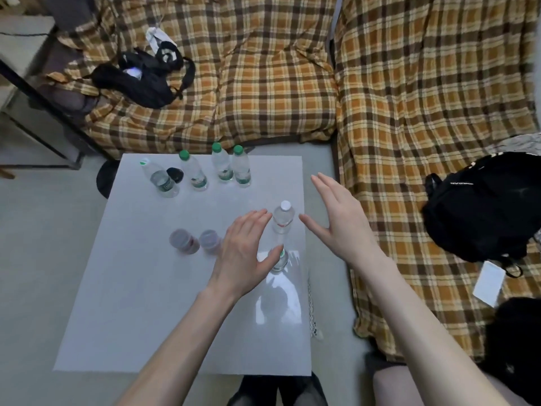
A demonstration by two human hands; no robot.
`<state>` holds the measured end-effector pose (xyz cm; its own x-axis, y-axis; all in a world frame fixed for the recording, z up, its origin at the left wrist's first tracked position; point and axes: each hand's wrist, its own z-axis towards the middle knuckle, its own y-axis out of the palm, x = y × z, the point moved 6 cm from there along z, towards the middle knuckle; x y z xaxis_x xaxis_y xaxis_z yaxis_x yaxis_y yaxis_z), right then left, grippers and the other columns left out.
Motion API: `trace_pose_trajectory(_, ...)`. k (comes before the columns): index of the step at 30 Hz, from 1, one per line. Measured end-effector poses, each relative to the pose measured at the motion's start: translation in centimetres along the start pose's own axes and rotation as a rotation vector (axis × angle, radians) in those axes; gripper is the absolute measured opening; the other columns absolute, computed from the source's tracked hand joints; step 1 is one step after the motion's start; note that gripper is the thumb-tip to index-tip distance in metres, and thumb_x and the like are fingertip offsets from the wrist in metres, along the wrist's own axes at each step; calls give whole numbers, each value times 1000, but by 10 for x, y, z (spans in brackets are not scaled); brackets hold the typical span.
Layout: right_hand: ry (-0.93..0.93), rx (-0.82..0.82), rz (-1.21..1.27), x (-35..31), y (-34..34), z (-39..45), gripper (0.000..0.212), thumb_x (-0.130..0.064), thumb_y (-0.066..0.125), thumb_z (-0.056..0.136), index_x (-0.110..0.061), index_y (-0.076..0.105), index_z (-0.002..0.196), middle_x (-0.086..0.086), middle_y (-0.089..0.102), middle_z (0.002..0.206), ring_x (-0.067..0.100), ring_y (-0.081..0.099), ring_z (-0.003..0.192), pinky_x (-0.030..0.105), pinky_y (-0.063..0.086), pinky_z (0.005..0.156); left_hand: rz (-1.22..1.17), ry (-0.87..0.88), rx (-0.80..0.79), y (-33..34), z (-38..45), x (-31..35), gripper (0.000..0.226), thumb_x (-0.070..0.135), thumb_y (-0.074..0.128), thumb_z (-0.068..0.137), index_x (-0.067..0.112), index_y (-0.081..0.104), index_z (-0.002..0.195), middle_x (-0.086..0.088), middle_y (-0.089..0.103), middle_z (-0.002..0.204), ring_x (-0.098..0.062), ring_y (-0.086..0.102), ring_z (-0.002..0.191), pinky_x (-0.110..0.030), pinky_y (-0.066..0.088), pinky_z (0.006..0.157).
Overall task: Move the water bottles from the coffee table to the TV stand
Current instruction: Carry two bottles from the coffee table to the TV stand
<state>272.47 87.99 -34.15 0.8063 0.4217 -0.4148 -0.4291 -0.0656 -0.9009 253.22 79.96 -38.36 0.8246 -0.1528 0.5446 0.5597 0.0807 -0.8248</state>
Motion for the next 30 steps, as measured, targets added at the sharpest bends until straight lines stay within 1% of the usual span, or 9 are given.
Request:
trace_pose_trajectory(3,-4,-95,4,15,34,16,74,-39,69,95,-12,37,156,9,39,161,27,38,149,44,37,118,-6,-69,-47,31,7,-11,61,37,74,90,10,58,143,-5,60,145,-27,55,136,-41,42,115)
trace_pose_trajectory(8,-33,-269,-55,36,91,44,75,-39,65,97,-15,31,159,5,33,165,25,34,150,41,33,119,4,-168,-122,77,13,-29,57,34,77,85,14,63,137,-2,65,136,-27,60,124,-40,49,103)
trace_pose_trajectory(12,-49,-380,-139,49,133,60,73,-37,61,98,-22,26,160,0,28,166,24,29,151,38,29,118,20,-251,-249,113,14,-49,59,42,75,86,17,62,138,1,62,135,-24,55,125,-36,45,99)
trace_pose_trajectory(15,-63,-462,-218,55,157,68,69,-32,59,100,-26,24,159,0,26,167,24,28,151,37,30,115,-8,-325,-310,132,11,-61,59,46,74,86,21,60,138,3,59,132,-22,54,122,-34,47,92)
trace_pose_trajectory(18,-39,-536,-231,60,175,70,63,-26,56,101,-27,29,157,4,32,162,29,39,143,40,40,105,-10,-363,-348,145,8,-67,50,42,73,88,22,60,132,4,57,127,-22,55,115,-36,50,84)
trace_pose_trajectory(21,-21,-545,-213,63,184,70,54,-17,57,99,-23,38,149,7,46,141,32,51,123,41,48,82,-8,-382,-375,154,7,-69,33,35,70,91,20,61,120,3,53,117,-23,57,103,-37,50,74)
trace_pose_trajectory(24,21,-520,-177,67,189,70,34,-14,56,98,-14,47,131,10,49,120,33,54,104,39,40,65,-29,-397,-365,157,9,-69,26,29,69,92,18,59,114,3,50,111,-22,53,88,-37,49,69)
trace_pose_trajectory(26,53,-508,-140,71,191,66,26,-16,57,99,-11,47,122,10,48,113,34,54,98,38,36,63,-52,-395,-360,158,10,-68,23,24,69,91,15,57,109,5,46,105,-21,46,79,-38,47,68)
trace_pose_trajectory(30,67,-453,-72,77,181,56,29,-25,59,99,-9,48,120,9,53,111,32,56,97,35,35,64,-105,-410,-335,155,9,-68,19,16,70,88,11,57,102,6,41,99,-23,43,73,-29,33,66)
